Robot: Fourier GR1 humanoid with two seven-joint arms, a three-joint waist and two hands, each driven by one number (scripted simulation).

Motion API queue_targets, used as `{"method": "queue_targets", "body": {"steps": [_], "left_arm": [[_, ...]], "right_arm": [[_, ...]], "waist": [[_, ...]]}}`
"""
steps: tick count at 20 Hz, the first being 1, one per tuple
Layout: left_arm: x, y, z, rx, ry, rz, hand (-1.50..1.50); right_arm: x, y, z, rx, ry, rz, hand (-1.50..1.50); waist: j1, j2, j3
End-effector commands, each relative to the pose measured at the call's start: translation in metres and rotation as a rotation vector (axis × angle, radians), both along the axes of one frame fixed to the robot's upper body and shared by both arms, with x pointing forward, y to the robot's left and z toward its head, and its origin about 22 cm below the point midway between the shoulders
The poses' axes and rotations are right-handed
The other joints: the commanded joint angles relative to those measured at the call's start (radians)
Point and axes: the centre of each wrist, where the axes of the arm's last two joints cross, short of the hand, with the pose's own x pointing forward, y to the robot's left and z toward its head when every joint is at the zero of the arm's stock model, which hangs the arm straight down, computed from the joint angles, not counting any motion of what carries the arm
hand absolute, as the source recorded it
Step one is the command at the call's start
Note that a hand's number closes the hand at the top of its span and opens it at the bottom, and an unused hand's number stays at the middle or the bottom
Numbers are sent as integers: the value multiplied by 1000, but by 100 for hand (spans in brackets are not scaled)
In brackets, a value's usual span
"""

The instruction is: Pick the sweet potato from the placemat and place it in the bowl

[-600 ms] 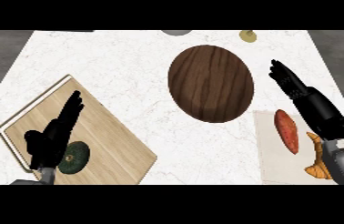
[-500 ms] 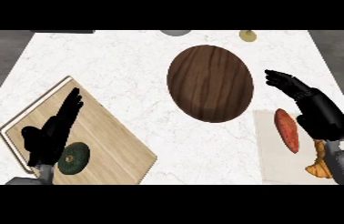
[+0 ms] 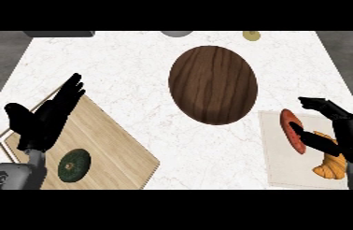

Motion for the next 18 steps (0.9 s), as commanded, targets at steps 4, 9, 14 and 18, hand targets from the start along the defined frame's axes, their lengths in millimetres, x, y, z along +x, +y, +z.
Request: {"method": "queue_targets", "body": {"steps": [4,9,14,18], "left_arm": [[17,-9,11,-19,26,-37,0],[16,5,12,-27,27,-36,0],[15,1,15,-16,46,-27,0],[14,-3,18,-5,20,-34,0]], "right_arm": [[-31,19,-17,-58,-209,15,-150],[-14,13,42,-301,-116,-96,-150],[-22,14,73,-480,156,-64,-150],[-4,39,113,-616,288,-30,-150]], "waist": [[2,-6,1],[6,-8,-2],[3,-10,-2],[23,-8,-2]]}}
